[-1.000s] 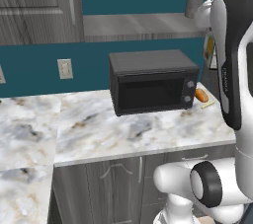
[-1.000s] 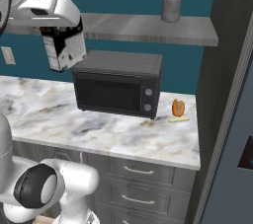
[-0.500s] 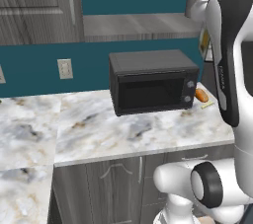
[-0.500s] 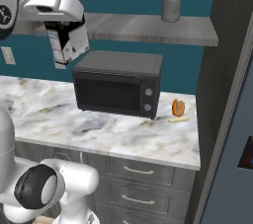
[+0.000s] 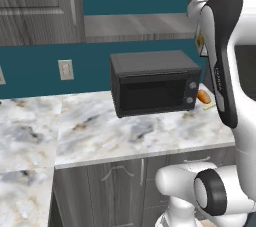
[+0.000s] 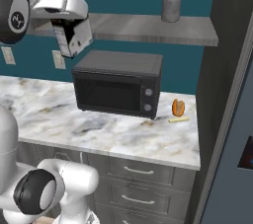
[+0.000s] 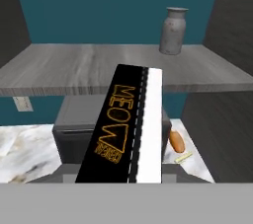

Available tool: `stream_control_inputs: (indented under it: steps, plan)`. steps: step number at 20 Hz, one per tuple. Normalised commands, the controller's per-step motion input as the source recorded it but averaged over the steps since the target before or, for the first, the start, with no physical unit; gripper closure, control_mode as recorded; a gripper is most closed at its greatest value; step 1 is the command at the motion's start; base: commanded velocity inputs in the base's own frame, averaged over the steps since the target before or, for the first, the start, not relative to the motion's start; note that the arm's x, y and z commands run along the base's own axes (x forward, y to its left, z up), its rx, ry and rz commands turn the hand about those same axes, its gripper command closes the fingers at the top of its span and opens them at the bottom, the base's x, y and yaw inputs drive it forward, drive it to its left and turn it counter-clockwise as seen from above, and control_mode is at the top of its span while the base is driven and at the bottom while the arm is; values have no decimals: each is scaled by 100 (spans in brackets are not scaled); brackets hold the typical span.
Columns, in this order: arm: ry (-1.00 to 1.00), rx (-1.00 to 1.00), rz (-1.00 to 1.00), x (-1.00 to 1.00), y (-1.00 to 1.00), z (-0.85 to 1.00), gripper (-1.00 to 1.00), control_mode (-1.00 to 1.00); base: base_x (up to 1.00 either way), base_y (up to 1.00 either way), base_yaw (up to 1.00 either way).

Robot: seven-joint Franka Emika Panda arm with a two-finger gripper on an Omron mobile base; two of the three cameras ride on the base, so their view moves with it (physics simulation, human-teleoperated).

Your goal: Pick the boxed food and cereal from the counter and place them in the cabinets closest to them.

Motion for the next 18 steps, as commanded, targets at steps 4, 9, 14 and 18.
stream_control_inputs:
  steps: [4,9,14,18]
  plan:
    - [-6,0,0,28,0,0,100,-100,0,0,0]
    - [-5,0,0,28,0,0,100,-100,0,0,0]
    - [-4,0,0,28,0,3,100,-100,0,0,0]
    - [-1,0,0,30,0,3,100,-100,0,0,0]
